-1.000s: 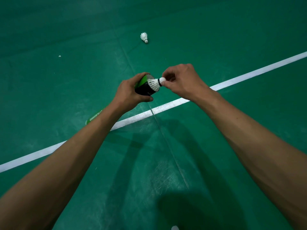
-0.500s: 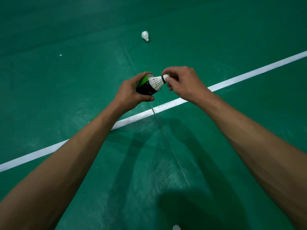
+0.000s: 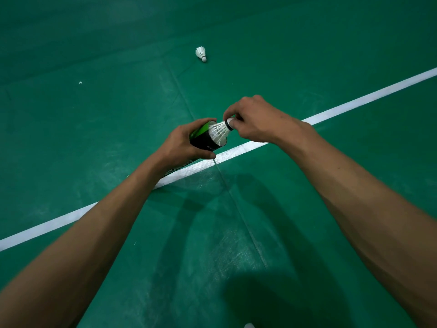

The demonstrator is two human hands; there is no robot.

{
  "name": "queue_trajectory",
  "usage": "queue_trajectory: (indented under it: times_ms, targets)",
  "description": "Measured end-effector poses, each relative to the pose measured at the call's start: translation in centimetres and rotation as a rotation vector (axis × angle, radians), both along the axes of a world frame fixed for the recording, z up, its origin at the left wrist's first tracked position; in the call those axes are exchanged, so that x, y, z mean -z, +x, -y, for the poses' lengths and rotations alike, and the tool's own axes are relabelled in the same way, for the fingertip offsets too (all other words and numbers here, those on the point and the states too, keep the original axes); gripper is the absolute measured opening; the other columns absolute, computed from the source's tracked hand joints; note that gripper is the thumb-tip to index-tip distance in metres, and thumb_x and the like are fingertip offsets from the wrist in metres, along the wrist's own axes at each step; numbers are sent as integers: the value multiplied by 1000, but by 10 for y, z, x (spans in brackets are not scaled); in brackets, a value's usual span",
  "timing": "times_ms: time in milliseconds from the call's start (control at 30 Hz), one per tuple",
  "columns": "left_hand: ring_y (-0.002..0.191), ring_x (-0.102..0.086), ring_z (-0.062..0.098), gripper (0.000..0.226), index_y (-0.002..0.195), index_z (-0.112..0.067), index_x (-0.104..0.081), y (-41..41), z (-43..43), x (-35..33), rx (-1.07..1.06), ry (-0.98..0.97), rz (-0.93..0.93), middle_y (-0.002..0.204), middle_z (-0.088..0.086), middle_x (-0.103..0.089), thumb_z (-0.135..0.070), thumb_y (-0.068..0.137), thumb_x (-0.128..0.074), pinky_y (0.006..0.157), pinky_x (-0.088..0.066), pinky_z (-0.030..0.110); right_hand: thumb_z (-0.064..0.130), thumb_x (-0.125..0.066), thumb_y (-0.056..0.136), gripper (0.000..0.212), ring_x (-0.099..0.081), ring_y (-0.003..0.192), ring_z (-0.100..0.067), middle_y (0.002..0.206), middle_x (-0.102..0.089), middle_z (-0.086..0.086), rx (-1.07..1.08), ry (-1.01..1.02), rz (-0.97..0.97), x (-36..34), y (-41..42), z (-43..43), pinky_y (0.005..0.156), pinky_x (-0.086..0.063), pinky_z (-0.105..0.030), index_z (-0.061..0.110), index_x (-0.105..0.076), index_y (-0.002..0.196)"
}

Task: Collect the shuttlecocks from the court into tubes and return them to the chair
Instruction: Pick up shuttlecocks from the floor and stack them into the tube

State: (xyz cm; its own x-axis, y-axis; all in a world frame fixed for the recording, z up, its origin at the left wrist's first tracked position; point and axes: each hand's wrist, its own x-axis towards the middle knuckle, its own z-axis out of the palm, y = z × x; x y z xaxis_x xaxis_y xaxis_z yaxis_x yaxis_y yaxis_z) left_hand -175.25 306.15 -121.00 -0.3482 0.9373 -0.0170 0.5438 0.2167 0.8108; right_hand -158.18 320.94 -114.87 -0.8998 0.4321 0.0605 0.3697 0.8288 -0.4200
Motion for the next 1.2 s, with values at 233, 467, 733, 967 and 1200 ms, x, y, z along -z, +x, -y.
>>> queue_trajectory:
  times_ms: [233,467,733,967,1200]
  targets:
    - [94,-67,-9,85,146,-23,-56,2,2,-19,-2,24,58,117,-12,-70,-7,71,-91,80,-53,10,27,-64,95,18,-70,67,-19,79,-72,-7,153,-209,-196,10,1,-2,63,-55,-28,21,-74,108]
    - [92,-68,-8,84,146,-20,-56,5,4,-23,4,40,83,115,-8,-71,-3,72,-90,78,-52,11,33,-77,84,17,-58,63,-14,76,-65,-5,140,-367,-291,17,1,6,60,-61,-41,23,-71,97]
    - [95,-64,-16,82,144,-20,-56,6,0,-23,58,29,29,116,-20,-66,-5,71,-91,82,-48,5,34,-59,96,43,-60,103,-16,126,-63,10,-80,-249,28,0,4,12,91,-50,-35,36,-59,138]
    - [106,-62,-15,81,141,-17,-58,5,3,-15,97,17,9,120,-16,-69,-4,69,-92,92,-42,4,23,-58,96,13,-58,87,-23,93,-64,1,-108,-96,-13,16,-4,22,71,-40,-33,22,-70,101]
    - [94,-64,-16,77,138,-22,-60,8,2,-13,102,-22,10,102,-31,-72,-5,70,-92,85,-44,4,19,-53,96,22,-62,78,-23,88,-65,-5,-116,-129,206,-1,-11,17,60,-50,-31,32,-56,79]
